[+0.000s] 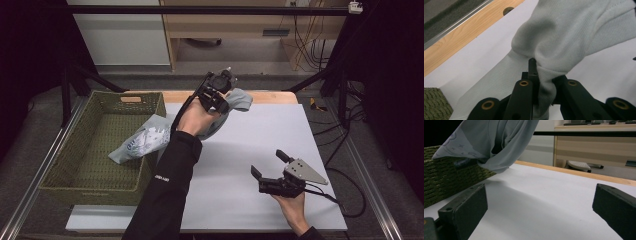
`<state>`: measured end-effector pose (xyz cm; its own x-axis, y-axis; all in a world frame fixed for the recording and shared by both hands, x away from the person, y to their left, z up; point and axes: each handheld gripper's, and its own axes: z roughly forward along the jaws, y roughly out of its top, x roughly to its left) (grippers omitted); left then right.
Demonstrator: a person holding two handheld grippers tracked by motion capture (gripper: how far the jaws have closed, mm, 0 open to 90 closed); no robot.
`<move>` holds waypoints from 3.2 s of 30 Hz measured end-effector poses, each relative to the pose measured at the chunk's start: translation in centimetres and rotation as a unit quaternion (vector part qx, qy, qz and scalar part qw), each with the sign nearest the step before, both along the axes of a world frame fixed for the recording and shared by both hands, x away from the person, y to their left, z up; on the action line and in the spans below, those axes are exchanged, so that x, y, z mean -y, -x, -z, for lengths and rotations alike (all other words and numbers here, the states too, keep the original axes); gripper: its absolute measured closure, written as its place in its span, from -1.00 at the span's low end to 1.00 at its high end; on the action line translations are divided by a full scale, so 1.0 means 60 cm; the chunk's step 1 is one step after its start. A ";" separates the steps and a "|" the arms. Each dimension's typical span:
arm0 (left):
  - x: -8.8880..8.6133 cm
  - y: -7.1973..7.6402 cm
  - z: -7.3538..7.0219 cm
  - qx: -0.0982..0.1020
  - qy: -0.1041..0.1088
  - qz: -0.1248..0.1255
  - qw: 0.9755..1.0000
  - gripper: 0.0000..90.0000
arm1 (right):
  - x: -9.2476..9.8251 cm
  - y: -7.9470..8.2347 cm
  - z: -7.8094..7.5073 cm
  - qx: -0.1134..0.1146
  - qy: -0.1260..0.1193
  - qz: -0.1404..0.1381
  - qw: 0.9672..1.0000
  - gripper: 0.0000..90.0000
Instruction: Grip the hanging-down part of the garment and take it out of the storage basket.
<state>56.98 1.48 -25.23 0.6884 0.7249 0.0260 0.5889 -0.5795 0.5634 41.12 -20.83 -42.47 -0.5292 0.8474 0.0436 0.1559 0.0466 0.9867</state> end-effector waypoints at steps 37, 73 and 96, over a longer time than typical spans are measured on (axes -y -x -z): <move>-0.013 0.004 -0.012 0.001 0.000 -0.001 1.000 0.83 | -0.067 -0.053 -0.051 0.004 -0.026 -0.024 0.999 -1.00; -0.022 0.005 -0.019 -0.002 -0.002 -0.003 1.000 0.83 | -0.197 -0.148 -0.034 -0.010 0.000 -0.049 0.999 -0.99; -0.030 0.009 -0.023 0.002 -0.002 -0.005 1.000 0.83 | -0.261 -0.195 -0.021 -0.012 -0.019 -0.060 0.998 -0.07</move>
